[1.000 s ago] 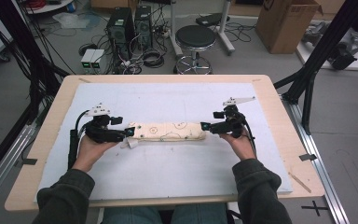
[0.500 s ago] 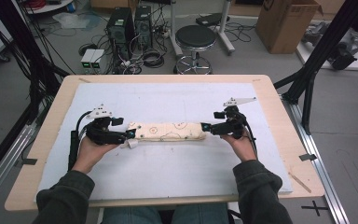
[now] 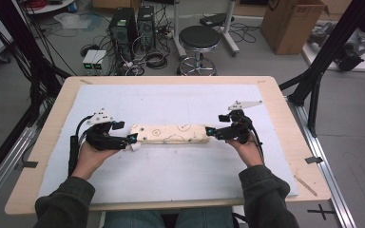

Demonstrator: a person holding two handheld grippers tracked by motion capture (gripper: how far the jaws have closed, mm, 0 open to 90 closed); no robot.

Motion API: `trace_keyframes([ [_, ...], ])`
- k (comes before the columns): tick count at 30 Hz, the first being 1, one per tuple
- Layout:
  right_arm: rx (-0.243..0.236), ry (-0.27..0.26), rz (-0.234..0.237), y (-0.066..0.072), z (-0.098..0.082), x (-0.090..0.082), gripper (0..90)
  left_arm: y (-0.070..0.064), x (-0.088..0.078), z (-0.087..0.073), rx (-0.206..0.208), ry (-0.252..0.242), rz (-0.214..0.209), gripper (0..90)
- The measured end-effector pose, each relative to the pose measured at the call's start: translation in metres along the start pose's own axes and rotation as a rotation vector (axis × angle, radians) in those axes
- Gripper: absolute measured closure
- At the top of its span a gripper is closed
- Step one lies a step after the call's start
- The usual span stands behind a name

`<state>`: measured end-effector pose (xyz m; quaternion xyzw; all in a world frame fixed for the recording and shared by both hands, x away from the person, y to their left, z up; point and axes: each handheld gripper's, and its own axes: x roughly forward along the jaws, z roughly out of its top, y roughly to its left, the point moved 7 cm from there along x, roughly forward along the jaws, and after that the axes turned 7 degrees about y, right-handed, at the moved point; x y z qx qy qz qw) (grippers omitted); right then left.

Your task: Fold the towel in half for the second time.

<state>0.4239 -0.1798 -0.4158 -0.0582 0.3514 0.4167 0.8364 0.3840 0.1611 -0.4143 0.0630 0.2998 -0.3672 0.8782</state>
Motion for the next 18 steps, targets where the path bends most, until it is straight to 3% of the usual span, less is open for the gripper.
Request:
trace_keyframes([
  [18, 0.004, -0.01, -0.003, 0.003, -0.015, -0.012, 11.8, -0.008, -0.012, -0.011, 0.015, 0.0, 0.006, 23.9],
])
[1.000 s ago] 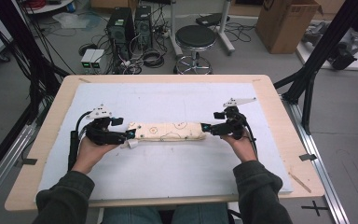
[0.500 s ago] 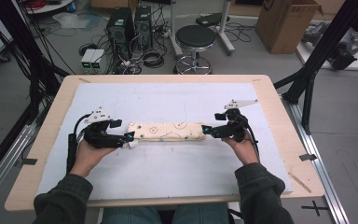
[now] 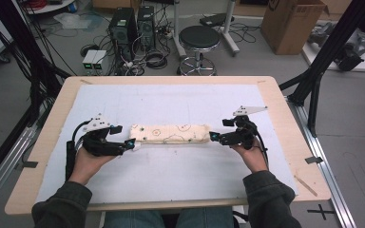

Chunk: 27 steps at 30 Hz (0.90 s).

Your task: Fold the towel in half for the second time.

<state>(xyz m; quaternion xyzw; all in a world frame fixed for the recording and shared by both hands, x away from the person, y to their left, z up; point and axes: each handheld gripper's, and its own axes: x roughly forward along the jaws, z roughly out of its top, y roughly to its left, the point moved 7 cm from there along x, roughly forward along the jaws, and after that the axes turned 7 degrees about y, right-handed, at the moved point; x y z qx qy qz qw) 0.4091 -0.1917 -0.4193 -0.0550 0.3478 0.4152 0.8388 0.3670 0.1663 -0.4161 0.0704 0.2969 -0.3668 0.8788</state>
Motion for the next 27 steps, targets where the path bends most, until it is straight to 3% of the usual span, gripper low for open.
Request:
trace_keyframes([
  [16, -0.014, -0.002, -0.004, 0.006, -0.008, -0.005, 11.8, -0.006, -0.012, -0.01, -0.008, -0.013, -0.001, 23.9],
  [27, -0.02, -0.008, -0.003, 0.01, -0.015, -0.01, 11.8, -0.006, -0.015, -0.023, -0.011, 0.005, 0.007, 23.8],
])
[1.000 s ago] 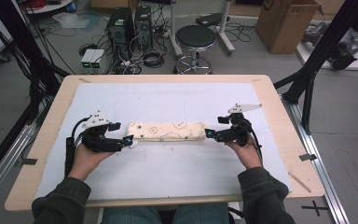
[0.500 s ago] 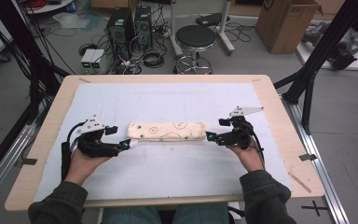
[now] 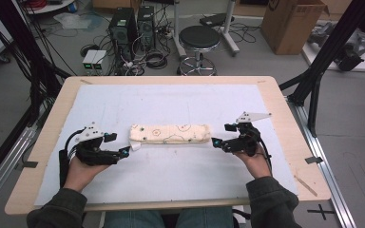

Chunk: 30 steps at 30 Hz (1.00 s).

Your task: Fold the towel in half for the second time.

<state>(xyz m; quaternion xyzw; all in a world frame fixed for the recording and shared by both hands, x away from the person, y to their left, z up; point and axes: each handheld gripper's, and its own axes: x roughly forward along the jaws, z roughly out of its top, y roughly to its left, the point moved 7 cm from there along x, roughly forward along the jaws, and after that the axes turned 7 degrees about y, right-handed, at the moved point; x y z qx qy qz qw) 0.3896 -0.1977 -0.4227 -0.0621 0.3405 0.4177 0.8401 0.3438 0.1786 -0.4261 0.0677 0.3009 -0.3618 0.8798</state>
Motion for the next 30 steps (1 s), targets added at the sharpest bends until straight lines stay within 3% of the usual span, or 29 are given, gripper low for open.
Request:
trace_keyframes([
  [30, 0.023, -0.01, -0.032, -0.005, -0.033, -0.015, 11.8, -0.009, -0.011, -0.022, 0.019, 0.006, 0.012, 23.7],
])
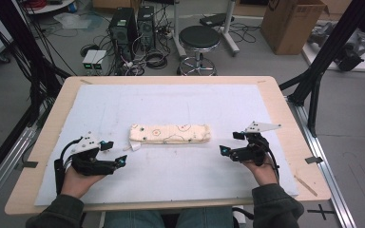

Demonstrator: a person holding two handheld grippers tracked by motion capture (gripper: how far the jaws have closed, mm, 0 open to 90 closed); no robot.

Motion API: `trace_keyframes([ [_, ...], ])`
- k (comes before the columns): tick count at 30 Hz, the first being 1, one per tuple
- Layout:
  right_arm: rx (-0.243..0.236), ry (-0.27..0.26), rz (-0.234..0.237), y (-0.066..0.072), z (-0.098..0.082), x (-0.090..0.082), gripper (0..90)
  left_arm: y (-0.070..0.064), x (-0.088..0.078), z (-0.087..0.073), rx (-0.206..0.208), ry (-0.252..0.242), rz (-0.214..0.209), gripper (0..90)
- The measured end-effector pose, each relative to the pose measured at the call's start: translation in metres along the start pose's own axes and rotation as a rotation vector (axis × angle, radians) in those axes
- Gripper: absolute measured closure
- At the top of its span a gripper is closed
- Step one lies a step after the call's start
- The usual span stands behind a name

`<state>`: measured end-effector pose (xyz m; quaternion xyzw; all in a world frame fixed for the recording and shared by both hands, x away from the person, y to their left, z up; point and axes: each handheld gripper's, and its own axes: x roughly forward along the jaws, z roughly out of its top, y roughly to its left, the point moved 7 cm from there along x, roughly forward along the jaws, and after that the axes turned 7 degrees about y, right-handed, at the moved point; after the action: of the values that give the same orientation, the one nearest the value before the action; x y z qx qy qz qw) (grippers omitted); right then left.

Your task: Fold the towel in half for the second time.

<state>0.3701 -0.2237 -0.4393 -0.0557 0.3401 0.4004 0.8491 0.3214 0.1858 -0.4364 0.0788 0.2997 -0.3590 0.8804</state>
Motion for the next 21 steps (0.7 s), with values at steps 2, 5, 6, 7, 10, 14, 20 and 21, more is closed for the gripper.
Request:
trace_keyframes([
  [2, 0.0, 0.001, -0.001, 0.0, -0.002, -0.001, 11.8, -0.001, -0.001, -0.001, 0.0, -0.002, 0.0, 23.7],
  [5, 0.0, 0.002, -0.004, 0.0, -0.004, -0.002, 11.8, -0.002, -0.002, -0.003, 0.004, -0.001, 0.003, 23.7],
  [6, 0.0, 0.002, -0.002, 0.001, -0.005, -0.002, 11.8, -0.002, -0.003, -0.003, 0.01, 0.001, 0.004, 23.7],
  [7, 0.002, 0.002, -0.004, 0.001, -0.006, -0.003, 11.8, -0.002, -0.003, -0.004, 0.012, 0.003, 0.008, 23.7],
  [10, 0.004, 0.004, -0.004, 0.001, -0.009, -0.005, 11.8, -0.003, -0.004, -0.007, 0.014, 0.01, 0.009, 23.7],
  [14, 0.011, 0.005, -0.004, 0.002, -0.013, -0.008, 11.8, -0.004, -0.007, -0.01, 0.011, 0.006, 0.01, 23.7],
  [20, 0.013, -0.01, -0.012, 0.002, -0.017, -0.016, 11.8, -0.006, -0.01, -0.014, 0.019, 0.013, 0.013, 23.7],
  [21, 0.01, -0.016, -0.015, 0.001, -0.018, -0.018, 11.8, -0.006, -0.01, -0.015, 0.018, 0.012, 0.015, 23.7],
])
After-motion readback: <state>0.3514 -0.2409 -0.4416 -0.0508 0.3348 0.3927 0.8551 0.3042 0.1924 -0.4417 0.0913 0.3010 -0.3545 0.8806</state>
